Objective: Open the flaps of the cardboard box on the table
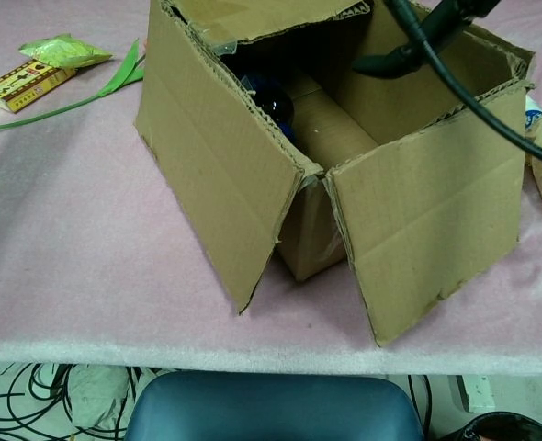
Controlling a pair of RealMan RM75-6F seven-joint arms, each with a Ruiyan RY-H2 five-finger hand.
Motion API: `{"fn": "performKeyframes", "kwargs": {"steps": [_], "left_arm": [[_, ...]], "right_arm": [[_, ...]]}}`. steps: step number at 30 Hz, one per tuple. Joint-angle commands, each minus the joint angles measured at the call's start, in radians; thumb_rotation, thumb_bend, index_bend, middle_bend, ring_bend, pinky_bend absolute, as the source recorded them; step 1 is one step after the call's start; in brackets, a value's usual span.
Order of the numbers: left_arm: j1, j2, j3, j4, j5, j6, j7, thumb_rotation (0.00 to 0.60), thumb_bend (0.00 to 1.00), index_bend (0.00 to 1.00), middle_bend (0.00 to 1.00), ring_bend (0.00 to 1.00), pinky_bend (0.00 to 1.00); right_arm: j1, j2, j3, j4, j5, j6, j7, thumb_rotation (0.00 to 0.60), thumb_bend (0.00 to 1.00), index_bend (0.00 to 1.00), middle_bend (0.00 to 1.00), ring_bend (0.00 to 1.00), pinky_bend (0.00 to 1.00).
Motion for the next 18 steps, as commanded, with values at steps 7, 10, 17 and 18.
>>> {"fn": "performKeyframes", "kwargs": {"steps": [7,10,17,18], "left_arm": [[0.012,0.003,-0.023,-0.001,0.008,-0.012,-0.015,0.6,0.19,0.04,0.12,0.08,0.13],[0.013,0.004,-0.031,0.001,0.008,-0.02,-0.02,0.6,0.19,0.04,0.12,0.08,0.13],[0.017,0.004,-0.044,0.004,0.007,-0.039,-0.033,0.6,0.19,0.04,0.12,0.08,0.13],[0.017,0.004,-0.046,0.005,0.008,-0.04,-0.034,0.6,0.19,0.04,0.12,0.08,0.13]], "right_arm": [[0.1,-0.105,0.019,0.085,0.172,-0.049,-0.026,0.6,0.33,0.21,0.23,0.22,0.3],[0.121,-0.123,0.013,0.112,0.207,-0.054,-0.036,0.6,0.33,0.21,0.23,0.22,0.3],[0.16,-0.163,0.022,0.162,0.263,-0.063,-0.013,0.6,0.34,0.24,0.24,0.22,0.3],[0.167,-0.17,0.023,0.174,0.264,-0.065,-0.009,0.6,0.34,0.25,0.24,0.22,0.3]]}}
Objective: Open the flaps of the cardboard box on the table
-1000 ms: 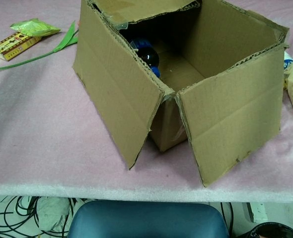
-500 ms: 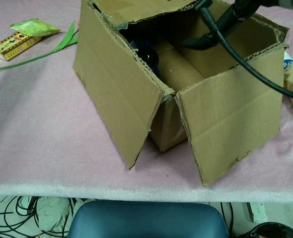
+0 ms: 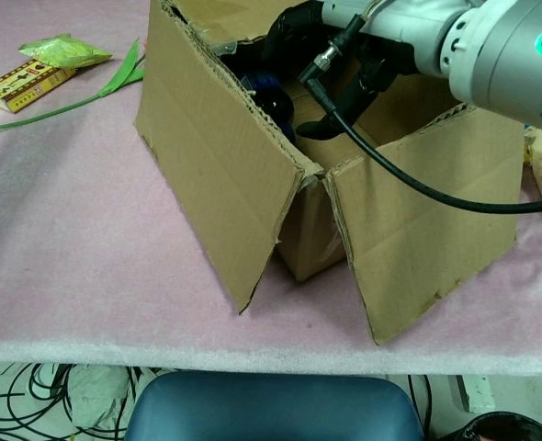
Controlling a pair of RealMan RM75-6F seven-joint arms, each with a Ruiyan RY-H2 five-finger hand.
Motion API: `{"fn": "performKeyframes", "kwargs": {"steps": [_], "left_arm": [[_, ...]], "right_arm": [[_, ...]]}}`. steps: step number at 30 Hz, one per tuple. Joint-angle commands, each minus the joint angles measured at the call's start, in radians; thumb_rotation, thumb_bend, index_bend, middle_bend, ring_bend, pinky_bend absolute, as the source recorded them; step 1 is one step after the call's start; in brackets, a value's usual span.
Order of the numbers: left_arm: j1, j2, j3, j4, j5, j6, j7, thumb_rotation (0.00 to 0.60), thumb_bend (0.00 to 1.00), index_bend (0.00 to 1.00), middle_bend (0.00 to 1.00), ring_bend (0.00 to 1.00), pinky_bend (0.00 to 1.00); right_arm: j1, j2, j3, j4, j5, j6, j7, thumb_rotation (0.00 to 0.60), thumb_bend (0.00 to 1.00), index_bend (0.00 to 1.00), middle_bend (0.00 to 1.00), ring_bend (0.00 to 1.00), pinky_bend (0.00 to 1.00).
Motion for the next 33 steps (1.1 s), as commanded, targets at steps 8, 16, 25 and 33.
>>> {"fn": "performKeyframes", "kwargs": {"steps": [8,16,25,33], "left_arm": [[0.007,0.003,-0.016,0.002,0.0,-0.02,-0.017,0.6,0.19,0.04,0.12,0.08,0.13],[0.011,0.003,-0.023,0.0,-0.001,-0.037,-0.024,0.6,0.19,0.04,0.12,0.08,0.13],[0.013,0.004,-0.029,-0.006,-0.007,-0.06,-0.034,0.6,0.19,0.04,0.12,0.08,0.13],[0.014,0.005,-0.034,-0.009,-0.012,-0.076,-0.042,0.6,0.19,0.04,0.12,0.08,0.13]], "right_arm": [[0.087,-0.085,0.025,0.13,0.07,-0.044,0.039,0.6,0.34,0.26,0.25,0.22,0.3],[0.099,-0.112,0.066,0.171,-0.021,0.004,0.123,0.6,0.34,0.26,0.24,0.22,0.3],[0.156,-0.112,0.166,0.226,-0.043,-0.001,0.193,0.6,0.35,0.23,0.22,0.22,0.3],[0.222,-0.106,0.238,0.293,-0.026,-0.012,0.199,0.6,0.35,0.2,0.2,0.21,0.3]]}}
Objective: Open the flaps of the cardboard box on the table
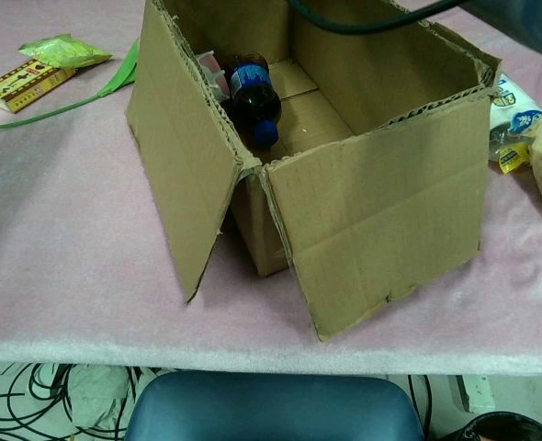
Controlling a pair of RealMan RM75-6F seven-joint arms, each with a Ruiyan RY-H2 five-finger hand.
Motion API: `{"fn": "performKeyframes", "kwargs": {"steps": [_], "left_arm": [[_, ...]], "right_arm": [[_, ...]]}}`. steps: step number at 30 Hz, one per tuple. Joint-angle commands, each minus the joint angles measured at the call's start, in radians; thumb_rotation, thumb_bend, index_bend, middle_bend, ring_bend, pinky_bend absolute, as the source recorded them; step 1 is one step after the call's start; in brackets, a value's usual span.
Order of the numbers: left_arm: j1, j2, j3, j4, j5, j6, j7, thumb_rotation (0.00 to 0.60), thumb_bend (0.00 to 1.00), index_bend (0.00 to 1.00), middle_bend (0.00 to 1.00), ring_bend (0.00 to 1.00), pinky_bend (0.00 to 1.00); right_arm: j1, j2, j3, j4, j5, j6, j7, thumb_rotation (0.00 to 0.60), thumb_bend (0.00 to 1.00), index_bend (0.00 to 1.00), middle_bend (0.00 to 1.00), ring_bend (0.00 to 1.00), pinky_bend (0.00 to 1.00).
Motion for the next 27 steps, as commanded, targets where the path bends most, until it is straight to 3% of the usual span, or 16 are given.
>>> {"fn": "performKeyframes", "kwargs": {"steps": [1,11,17,23,27], "left_arm": [[0.0,0.001,-0.002,0.0,-0.003,-0.005,-0.002,0.6,0.19,0.04,0.12,0.08,0.13],[0.002,0.004,-0.008,-0.008,-0.014,-0.027,-0.008,0.6,0.19,0.04,0.12,0.08,0.12],[0.001,0.006,-0.009,-0.012,-0.026,-0.047,-0.005,0.6,0.19,0.04,0.12,0.08,0.12],[0.002,0.006,-0.007,-0.01,-0.027,-0.058,-0.004,0.6,0.19,0.03,0.12,0.08,0.12],[0.003,0.005,-0.009,-0.011,-0.021,-0.055,-0.001,0.6,0.19,0.03,0.12,0.08,0.12]], "right_arm": [[0.033,0.004,0.031,0.041,0.009,-0.007,0.004,0.6,0.35,0.19,0.2,0.21,0.3],[0.173,-0.022,0.095,0.287,0.069,-0.098,0.022,0.6,0.35,0.17,0.19,0.21,0.3],[0.289,-0.054,0.122,0.504,0.085,-0.186,0.046,0.6,0.34,0.12,0.12,0.14,0.27],[0.368,-0.074,0.114,0.66,0.18,-0.306,0.031,0.6,0.33,0.05,0.05,0.1,0.24],[0.373,-0.063,0.09,0.658,0.214,-0.321,0.016,0.6,0.32,0.04,0.03,0.09,0.24]]}}
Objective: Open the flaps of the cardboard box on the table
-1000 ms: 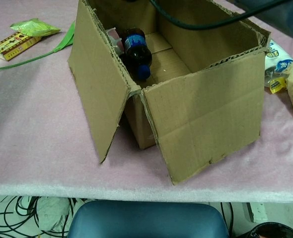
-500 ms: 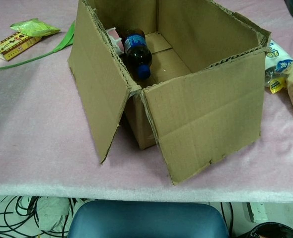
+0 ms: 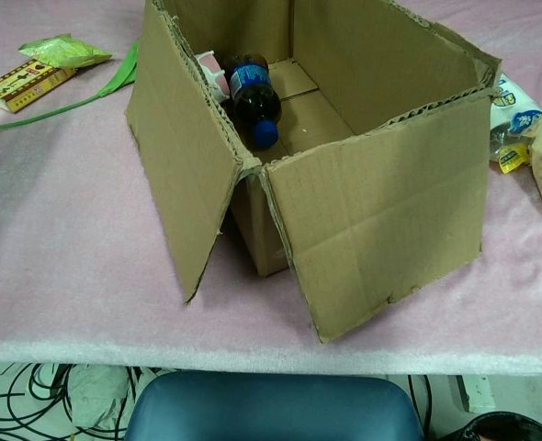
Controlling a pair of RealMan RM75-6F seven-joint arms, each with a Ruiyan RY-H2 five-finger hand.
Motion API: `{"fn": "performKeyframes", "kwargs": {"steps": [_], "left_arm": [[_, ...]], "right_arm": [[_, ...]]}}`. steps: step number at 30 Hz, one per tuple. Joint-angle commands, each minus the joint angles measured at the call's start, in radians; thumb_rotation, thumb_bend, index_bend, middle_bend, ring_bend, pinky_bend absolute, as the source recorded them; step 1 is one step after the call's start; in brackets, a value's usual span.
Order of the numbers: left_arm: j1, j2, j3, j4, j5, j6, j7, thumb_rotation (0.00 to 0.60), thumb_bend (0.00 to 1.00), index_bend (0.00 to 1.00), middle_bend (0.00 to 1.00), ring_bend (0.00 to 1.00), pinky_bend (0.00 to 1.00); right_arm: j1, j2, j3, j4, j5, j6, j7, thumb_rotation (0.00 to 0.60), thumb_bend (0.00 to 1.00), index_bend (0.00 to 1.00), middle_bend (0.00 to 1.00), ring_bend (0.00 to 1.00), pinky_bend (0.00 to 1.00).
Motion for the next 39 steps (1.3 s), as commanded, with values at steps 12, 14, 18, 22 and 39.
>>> {"fn": "performKeyframes", "kwargs": {"steps": [12,14,18,22,39], "left_arm": [[0.001,-0.011,0.009,0.018,0.014,-0.002,0.043,0.6,0.19,0.03,0.12,0.08,0.12],[0.001,-0.012,0.011,0.017,0.016,-0.002,0.055,0.6,0.19,0.03,0.12,0.07,0.12],[0.003,-0.017,0.015,0.02,0.034,0.014,0.084,0.6,0.15,0.02,0.08,0.05,0.1],[0.007,-0.027,0.021,0.026,0.058,0.037,0.122,0.6,0.09,0.0,0.03,0.01,0.04],[0.022,-0.04,0.059,0.048,0.115,0.071,0.258,0.6,0.07,0.0,0.0,0.0,0.0]], "right_arm": [[-0.224,0.244,-0.148,-0.398,-0.08,0.241,-0.056,0.6,0.3,0.0,0.0,0.06,0.23],[-0.287,0.311,-0.178,-0.501,-0.109,0.297,-0.065,0.6,0.28,0.0,0.0,0.04,0.23],[-0.413,0.438,-0.252,-0.667,-0.178,0.398,-0.075,0.6,0.26,0.0,0.0,0.01,0.23],[-0.572,0.552,-0.375,-0.79,-0.327,0.526,-0.059,0.6,0.24,0.0,0.0,0.0,0.23],[-1.048,0.639,-0.684,-0.803,-0.694,0.87,0.17,0.6,0.2,0.0,0.0,0.0,0.21]]}}
